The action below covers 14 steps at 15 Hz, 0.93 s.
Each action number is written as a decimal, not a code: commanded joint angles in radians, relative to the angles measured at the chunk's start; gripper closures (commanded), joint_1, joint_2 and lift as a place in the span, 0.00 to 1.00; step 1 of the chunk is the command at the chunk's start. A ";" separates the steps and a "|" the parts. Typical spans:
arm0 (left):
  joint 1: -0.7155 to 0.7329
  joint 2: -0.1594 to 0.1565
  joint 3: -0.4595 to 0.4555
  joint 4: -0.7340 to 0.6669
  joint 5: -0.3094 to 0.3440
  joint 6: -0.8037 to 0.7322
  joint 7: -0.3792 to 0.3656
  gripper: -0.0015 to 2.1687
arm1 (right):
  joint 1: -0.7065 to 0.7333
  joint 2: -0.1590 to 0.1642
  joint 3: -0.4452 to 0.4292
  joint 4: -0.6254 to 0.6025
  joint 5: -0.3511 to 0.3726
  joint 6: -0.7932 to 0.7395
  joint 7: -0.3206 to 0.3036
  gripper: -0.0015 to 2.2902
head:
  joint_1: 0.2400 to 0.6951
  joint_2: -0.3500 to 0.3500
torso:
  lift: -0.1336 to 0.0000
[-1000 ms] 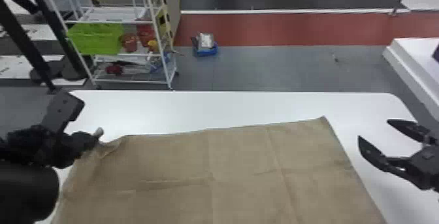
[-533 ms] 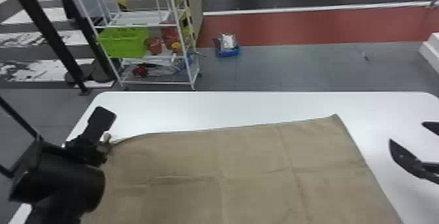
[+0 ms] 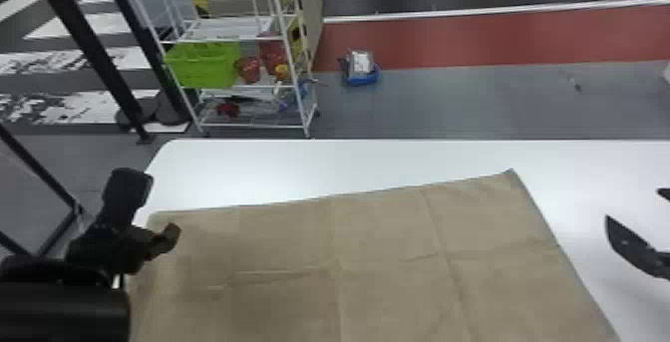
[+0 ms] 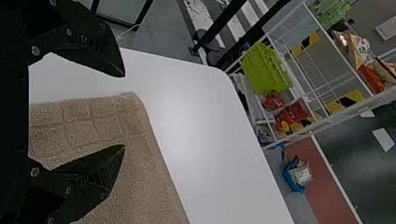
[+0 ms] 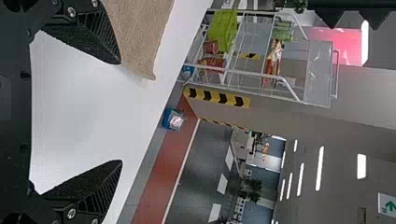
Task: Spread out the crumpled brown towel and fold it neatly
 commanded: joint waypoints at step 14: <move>0.137 -0.163 0.223 -0.207 0.424 -0.028 0.101 0.02 | -0.017 -0.076 0.086 -0.429 0.129 0.896 0.392 0.06 | 1.00 0.92 | 0.08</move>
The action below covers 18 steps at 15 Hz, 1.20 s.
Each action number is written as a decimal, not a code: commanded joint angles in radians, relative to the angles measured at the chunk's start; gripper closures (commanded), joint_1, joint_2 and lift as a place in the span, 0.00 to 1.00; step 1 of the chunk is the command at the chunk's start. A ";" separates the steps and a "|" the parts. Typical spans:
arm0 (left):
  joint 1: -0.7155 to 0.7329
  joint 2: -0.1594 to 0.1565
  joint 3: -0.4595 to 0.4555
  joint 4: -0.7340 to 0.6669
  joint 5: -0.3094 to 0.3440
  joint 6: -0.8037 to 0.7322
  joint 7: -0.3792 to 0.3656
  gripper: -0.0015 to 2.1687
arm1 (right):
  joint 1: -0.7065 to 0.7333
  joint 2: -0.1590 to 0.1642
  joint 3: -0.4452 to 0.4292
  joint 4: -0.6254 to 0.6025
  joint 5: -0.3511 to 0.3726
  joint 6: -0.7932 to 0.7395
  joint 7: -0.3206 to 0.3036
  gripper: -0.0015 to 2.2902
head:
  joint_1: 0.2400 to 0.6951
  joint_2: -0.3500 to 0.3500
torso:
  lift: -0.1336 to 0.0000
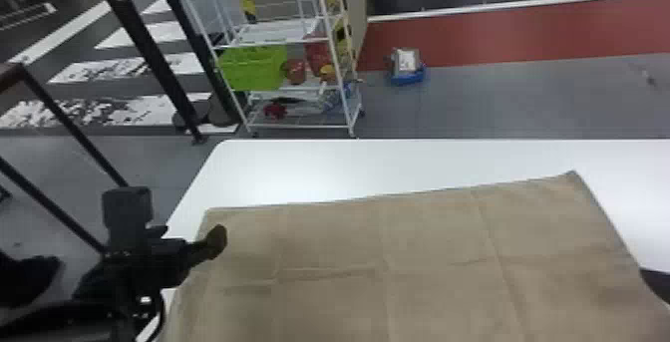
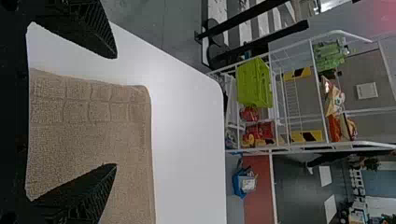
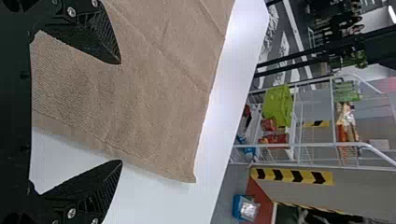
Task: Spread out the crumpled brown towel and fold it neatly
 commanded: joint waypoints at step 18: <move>0.018 -0.012 0.000 0.010 0.040 -0.046 -0.004 0.03 | -0.033 -0.159 0.273 -0.079 0.395 0.351 0.173 0.06 | 1.00 0.91 | 0.08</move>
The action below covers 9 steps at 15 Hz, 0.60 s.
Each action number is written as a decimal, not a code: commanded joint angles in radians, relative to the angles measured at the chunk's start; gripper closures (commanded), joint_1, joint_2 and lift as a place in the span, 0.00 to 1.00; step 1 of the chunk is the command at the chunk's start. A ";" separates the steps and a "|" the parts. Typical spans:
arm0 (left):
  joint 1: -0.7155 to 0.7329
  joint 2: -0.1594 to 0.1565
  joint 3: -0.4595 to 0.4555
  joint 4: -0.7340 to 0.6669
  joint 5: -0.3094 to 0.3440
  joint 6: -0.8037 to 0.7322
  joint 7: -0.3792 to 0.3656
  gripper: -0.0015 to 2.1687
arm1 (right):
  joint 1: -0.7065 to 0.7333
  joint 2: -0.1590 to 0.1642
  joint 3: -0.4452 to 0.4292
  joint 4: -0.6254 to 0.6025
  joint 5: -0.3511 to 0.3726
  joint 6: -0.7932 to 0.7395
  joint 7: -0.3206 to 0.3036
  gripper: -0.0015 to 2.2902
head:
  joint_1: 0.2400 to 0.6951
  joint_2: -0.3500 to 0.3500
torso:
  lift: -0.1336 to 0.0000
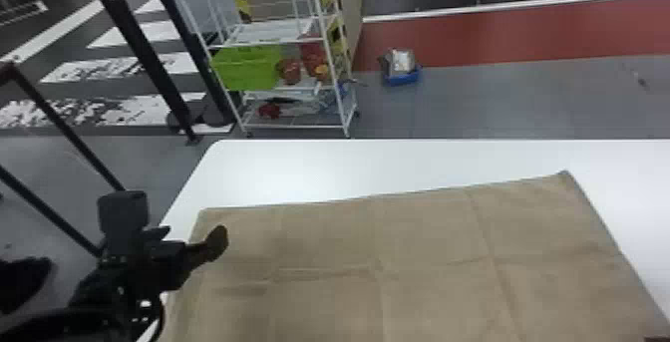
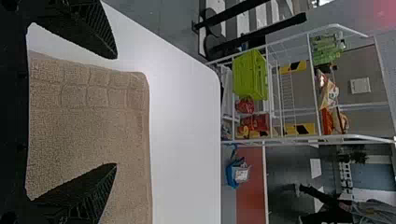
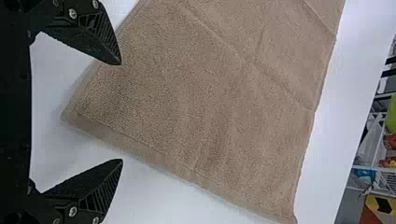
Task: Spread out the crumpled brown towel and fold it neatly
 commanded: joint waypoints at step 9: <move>0.004 0.000 0.002 0.011 -0.001 -0.021 0.001 0.03 | -0.067 -0.026 0.155 0.018 0.145 0.061 0.023 0.07 | 1.00 0.93 | 0.08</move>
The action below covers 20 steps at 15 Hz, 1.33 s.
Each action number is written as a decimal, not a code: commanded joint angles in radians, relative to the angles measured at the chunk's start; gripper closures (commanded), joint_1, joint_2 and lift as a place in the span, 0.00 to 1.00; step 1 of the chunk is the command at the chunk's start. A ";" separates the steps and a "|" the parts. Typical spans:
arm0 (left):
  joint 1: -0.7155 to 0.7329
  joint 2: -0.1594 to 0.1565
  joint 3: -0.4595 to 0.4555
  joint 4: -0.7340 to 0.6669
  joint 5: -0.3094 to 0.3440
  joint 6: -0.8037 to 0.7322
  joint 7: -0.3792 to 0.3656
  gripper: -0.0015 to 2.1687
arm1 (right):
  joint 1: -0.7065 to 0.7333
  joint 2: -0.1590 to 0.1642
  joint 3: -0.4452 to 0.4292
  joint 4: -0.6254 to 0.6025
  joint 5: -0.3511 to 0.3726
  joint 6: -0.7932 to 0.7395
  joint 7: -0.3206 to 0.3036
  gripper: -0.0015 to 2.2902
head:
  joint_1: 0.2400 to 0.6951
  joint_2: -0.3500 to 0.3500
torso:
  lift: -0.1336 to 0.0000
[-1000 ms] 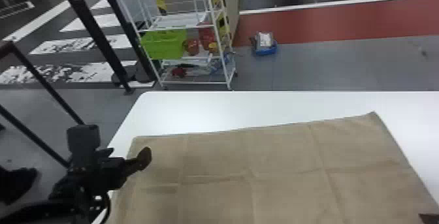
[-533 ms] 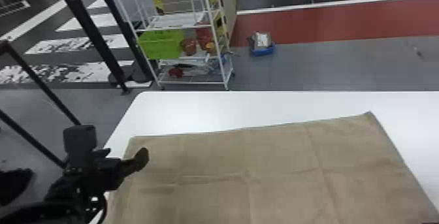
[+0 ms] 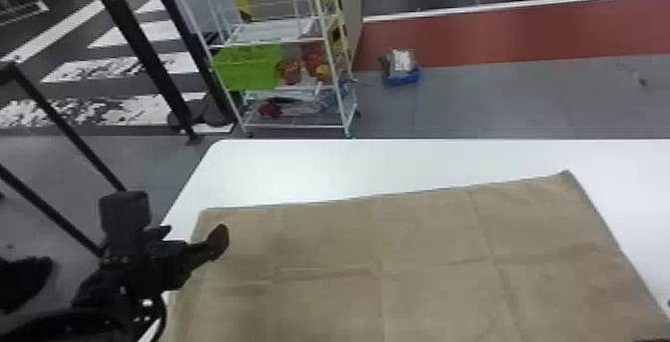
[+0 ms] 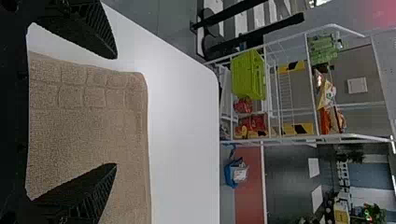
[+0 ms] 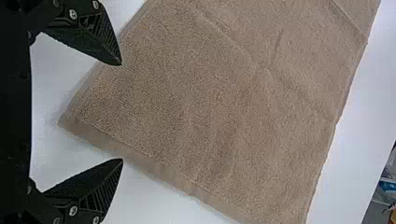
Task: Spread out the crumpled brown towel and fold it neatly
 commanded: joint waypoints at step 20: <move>0.012 0.002 0.009 0.008 0.001 -0.032 0.005 0.03 | -0.085 -0.036 0.160 0.057 0.196 0.031 0.014 0.07 | 1.00 0.92 | 0.08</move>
